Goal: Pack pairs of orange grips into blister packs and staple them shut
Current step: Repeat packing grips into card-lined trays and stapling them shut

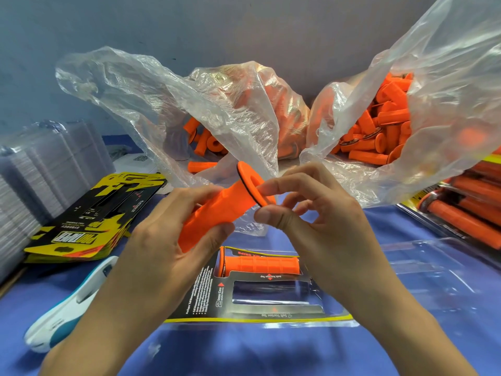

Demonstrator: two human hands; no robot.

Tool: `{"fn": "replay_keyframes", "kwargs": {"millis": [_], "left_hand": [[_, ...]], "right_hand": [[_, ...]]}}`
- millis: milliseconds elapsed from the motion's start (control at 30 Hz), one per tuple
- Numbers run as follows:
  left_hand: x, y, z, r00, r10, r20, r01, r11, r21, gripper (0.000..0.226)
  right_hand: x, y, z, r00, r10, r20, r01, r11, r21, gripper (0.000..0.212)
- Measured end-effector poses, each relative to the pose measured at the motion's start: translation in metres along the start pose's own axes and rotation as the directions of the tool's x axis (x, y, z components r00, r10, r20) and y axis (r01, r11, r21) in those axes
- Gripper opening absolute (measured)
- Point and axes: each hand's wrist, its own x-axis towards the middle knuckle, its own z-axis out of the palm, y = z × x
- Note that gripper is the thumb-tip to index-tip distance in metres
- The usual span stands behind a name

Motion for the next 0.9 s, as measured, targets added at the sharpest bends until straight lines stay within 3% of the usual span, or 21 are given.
{"fn": "replay_keyframes", "kwargs": {"millis": [133, 267, 400, 567, 733, 833, 900], "left_hand": [[-0.002, -0.006, 0.000, 0.999, -0.012, 0.043, 0.010, 0.999, 0.050, 0.034], [-0.003, -0.009, 0.000, 0.996, -0.022, 0.090, 0.015, 0.997, 0.082, 0.035], [-0.006, -0.006, 0.005, 0.988, 0.000, 0.154, -0.014, 0.996, 0.089, 0.033], [-0.008, -0.014, 0.009, 0.991, -0.062, 0.120, 0.052, 0.995, 0.079, 0.022], [-0.011, -0.036, 0.014, 0.929, -0.362, 0.080, 0.371, 0.913, -0.171, 0.025], [-0.015, -0.039, 0.021, 0.904, -0.408, 0.126, 0.426, 0.851, -0.307, 0.023], [-0.019, -0.041, 0.024, 0.902, -0.401, 0.161, 0.431, 0.859, -0.275, 0.020]], "right_hand": [[-0.001, 0.005, -0.008, 1.000, -0.007, 0.028, 0.008, 0.999, -0.039, 0.018], [-0.004, 0.022, -0.019, 0.999, 0.029, -0.041, -0.034, 0.992, -0.122, 0.020], [-0.016, 0.047, -0.027, 0.989, 0.140, -0.043, -0.146, 0.925, -0.352, 0.021], [-0.037, 0.055, -0.022, 0.936, 0.289, 0.201, -0.116, 0.793, -0.598, 0.032], [-0.050, 0.039, -0.001, 0.909, 0.184, 0.374, 0.054, 0.838, -0.543, 0.035], [-0.054, 0.035, 0.010, 0.869, 0.152, 0.470, 0.131, 0.846, -0.516, 0.032], [-0.057, 0.034, 0.014, 0.860, 0.128, 0.494, 0.176, 0.833, -0.524, 0.029]]}}
